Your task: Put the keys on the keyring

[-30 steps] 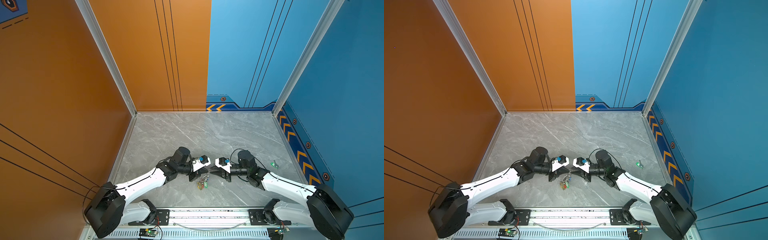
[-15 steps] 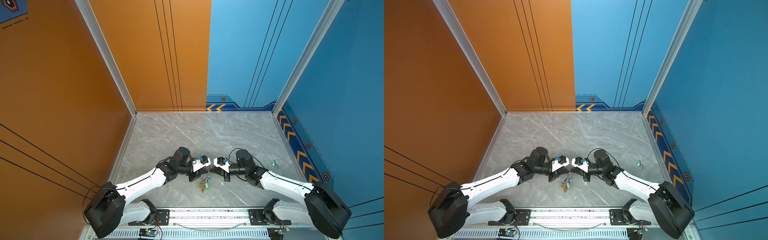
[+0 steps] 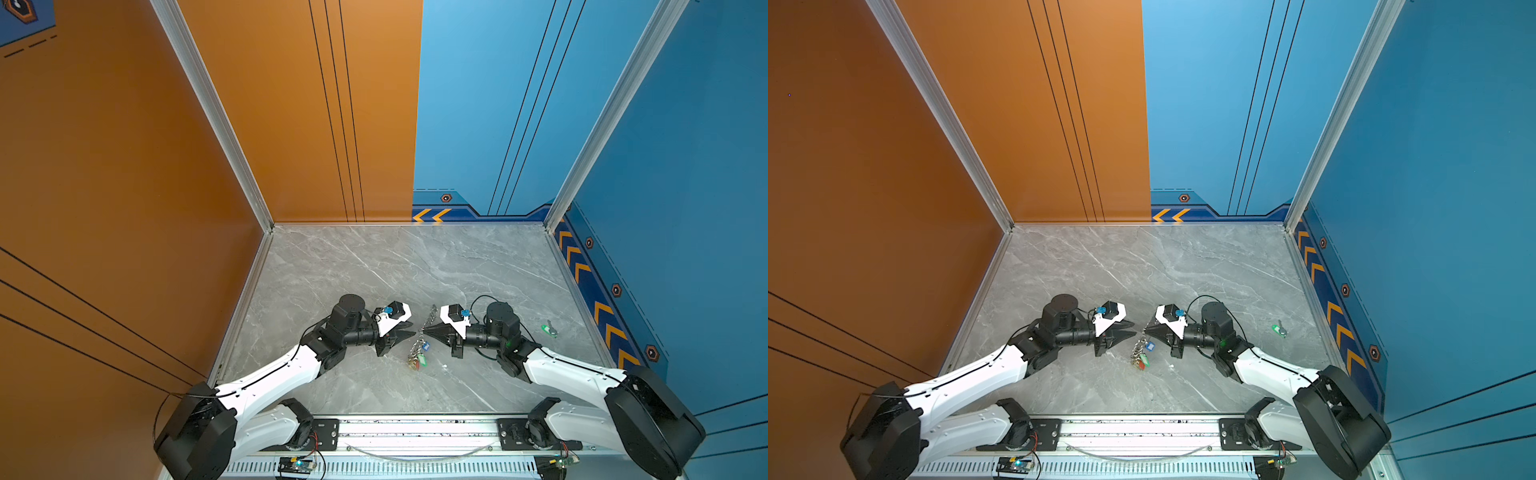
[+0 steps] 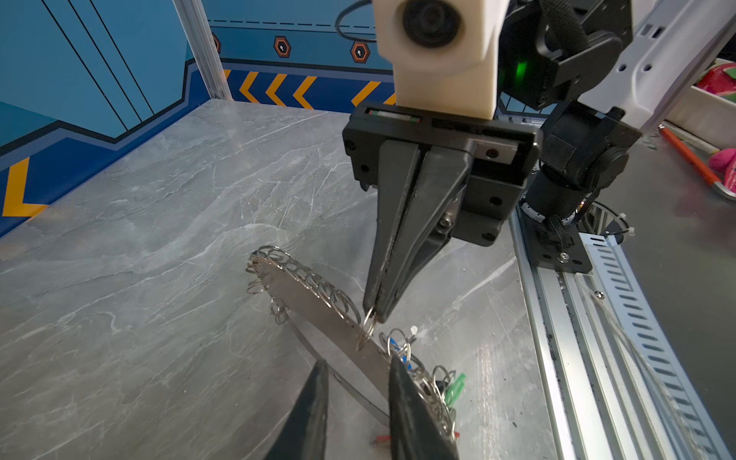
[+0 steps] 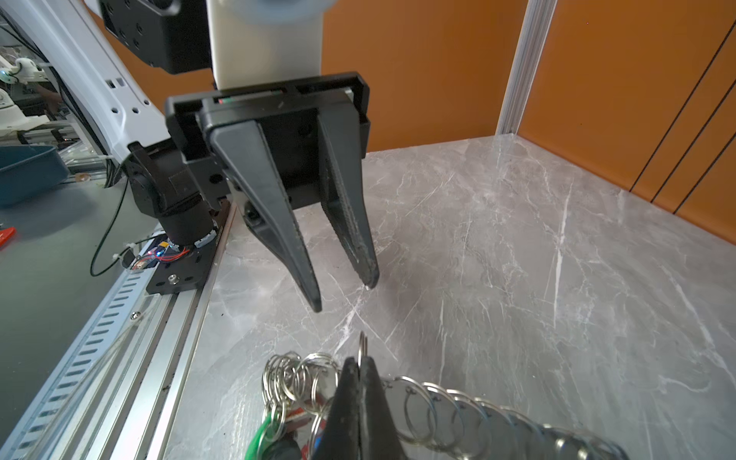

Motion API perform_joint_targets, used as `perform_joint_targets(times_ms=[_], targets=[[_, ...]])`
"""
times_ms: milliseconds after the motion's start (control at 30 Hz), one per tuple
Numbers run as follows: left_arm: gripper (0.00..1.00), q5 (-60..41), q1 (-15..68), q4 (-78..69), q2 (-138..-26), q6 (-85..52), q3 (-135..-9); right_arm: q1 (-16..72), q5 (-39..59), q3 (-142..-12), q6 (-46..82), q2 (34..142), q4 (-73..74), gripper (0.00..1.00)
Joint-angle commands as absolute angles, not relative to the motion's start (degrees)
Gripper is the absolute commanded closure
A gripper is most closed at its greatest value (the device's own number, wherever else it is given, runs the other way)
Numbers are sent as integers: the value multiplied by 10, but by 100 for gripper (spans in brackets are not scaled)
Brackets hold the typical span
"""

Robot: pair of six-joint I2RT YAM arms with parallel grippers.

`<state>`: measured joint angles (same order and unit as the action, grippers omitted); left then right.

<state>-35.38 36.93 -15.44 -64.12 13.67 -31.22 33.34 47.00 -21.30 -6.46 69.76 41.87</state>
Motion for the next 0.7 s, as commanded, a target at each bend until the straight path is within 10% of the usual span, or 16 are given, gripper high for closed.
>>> perform_joint_targets(times_ms=[0,667], targets=[[73,-382,361,-180,-648,116,-308,330,501,-201,-3,697,556,100],[85,-420,350,-217,-640,92,-297,341,532,-206,124,822,812,100]])
